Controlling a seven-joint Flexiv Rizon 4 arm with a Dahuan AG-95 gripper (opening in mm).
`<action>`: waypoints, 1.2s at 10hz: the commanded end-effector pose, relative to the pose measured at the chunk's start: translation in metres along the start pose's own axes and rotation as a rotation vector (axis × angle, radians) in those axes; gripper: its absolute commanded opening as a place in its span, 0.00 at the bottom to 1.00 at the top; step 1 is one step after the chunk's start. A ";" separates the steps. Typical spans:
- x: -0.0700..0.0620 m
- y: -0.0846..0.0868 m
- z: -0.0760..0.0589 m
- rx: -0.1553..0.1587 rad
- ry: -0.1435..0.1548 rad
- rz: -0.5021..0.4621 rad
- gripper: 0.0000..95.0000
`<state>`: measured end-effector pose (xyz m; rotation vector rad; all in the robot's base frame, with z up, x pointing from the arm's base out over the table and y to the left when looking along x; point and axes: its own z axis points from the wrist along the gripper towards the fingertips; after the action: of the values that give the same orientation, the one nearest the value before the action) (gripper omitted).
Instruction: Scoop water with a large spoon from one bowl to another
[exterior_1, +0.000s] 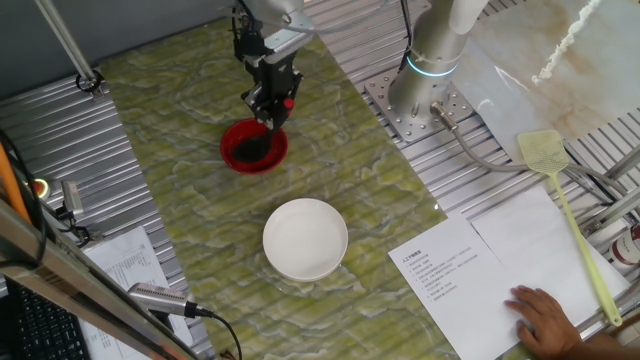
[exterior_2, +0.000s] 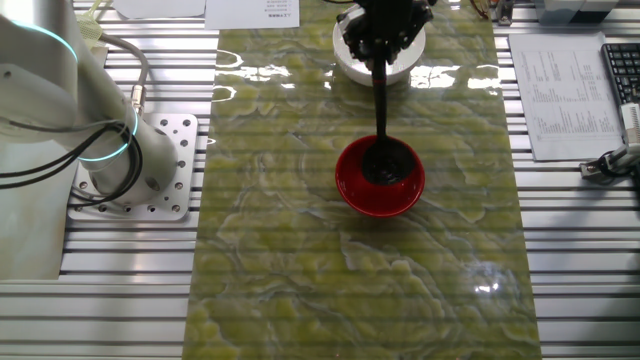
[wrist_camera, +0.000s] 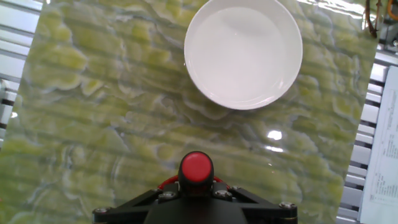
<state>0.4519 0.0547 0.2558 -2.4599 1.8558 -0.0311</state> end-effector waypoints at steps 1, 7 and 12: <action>0.005 -0.003 0.000 0.012 -0.022 -0.002 0.00; 0.007 -0.001 -0.002 -0.008 -0.045 0.010 0.00; 0.002 -0.001 -0.007 -0.016 -0.005 0.012 0.00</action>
<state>0.4535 0.0530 0.2629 -2.4827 1.8774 -0.0361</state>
